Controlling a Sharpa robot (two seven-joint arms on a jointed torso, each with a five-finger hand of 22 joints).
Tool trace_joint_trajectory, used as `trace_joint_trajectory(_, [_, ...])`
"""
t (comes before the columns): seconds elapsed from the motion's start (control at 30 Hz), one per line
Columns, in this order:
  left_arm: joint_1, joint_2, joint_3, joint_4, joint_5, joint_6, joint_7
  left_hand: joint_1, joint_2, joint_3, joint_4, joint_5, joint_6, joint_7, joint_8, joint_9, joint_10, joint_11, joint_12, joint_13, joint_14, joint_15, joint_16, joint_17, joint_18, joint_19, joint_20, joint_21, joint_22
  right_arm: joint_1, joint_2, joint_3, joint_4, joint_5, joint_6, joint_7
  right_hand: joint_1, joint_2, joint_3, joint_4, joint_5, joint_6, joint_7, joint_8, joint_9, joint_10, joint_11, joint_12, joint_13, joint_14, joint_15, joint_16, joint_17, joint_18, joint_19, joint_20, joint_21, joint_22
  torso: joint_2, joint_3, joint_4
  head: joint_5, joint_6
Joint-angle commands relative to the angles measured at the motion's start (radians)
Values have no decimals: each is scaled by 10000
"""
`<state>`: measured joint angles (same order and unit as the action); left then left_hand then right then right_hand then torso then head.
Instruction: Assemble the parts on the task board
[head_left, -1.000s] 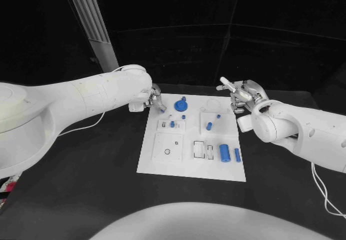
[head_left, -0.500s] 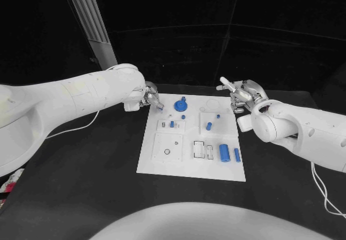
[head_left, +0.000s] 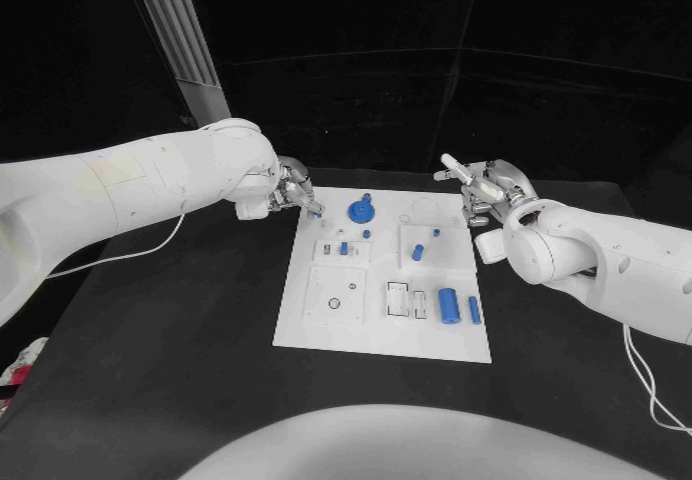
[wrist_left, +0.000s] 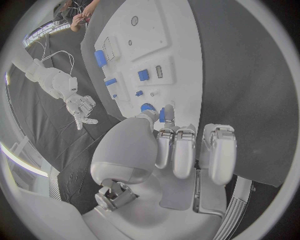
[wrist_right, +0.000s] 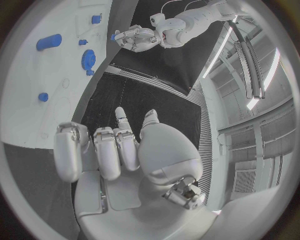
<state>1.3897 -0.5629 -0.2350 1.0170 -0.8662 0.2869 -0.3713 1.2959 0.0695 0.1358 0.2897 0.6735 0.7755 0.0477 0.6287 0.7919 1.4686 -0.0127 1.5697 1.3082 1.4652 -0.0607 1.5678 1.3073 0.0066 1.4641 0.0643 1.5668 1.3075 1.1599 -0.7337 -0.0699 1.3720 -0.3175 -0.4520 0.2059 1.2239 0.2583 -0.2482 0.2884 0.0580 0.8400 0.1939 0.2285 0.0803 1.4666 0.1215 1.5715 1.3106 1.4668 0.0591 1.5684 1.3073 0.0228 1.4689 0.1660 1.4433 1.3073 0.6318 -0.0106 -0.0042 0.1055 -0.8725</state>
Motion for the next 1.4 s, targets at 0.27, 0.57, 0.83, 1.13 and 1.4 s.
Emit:
trace_joint_trajectory(0.27, [68,-482,-1,850,136,651,-614,14,-46,54,29,25,44,11,61,12,1022,-5,11,2626,1056,-46,30,2635,-45,1006,-85,-19,2605,19,-12,5,11,-1,-35,36,76,45,-61,9,63,-26,-45,63,-11,1042,-51,-7,2602,1040,-44,24,2635,134,132,-37,-55,2034,2,1,12,11,-2])
trace_joint_trajectory(0.57, [73,-677,-3,1421,137,827,-1347,-18,-39,53,39,21,46,21,63,16,1022,4,11,2626,1056,-47,30,2635,-41,994,-87,-30,2599,19,-4,5,9,-1,-34,38,76,45,-61,9,63,-26,-45,63,-11,1042,-51,-7,2602,1040,-44,24,2635,134,132,-37,-55,2034,5,-2,-4,54,-2])
trace_joint_trajectory(0.83, [61,-638,-4,1566,136,953,-1898,-67,8,77,42,26,39,34,59,20,1022,14,11,2626,1056,-44,30,2635,-27,956,-90,-67,2581,19,-15,5,20,-1,-40,39,76,45,-61,9,63,-26,-45,63,-11,1042,-51,-7,2602,1040,-44,24,2635,134,132,-37,-55,2034,11,-5,-12,60,-2])
trace_joint_trajectory(1.13, [11,-457,-5,1495,135,1077,-2046,-95,30,89,42,28,32,40,54,22,1022,20,11,2626,1056,-42,30,2635,-24,947,-91,-75,2577,19,-1,5,19,-2,-31,42,76,45,-61,9,63,-26,-45,63,-11,1042,-51,-7,2602,1040,-44,24,2635,134,132,-37,-55,2034,8,-9,-2,69,-2])
trace_joint_trajectory(1.4, [-18,-349,-5,1484,135,1047,-2008,-115,51,104,40,32,23,47,49,23,1022,24,11,2626,1056,-38,30,2635,-26,953,-91,-70,2580,19,4,5,19,-2,-29,41,76,45,-61,9,63,-26,-45,63,-11,1042,-51,-7,2602,1040,-44,24,2635,134,132,-37,-55,2034,12,-2,-4,71,-2])
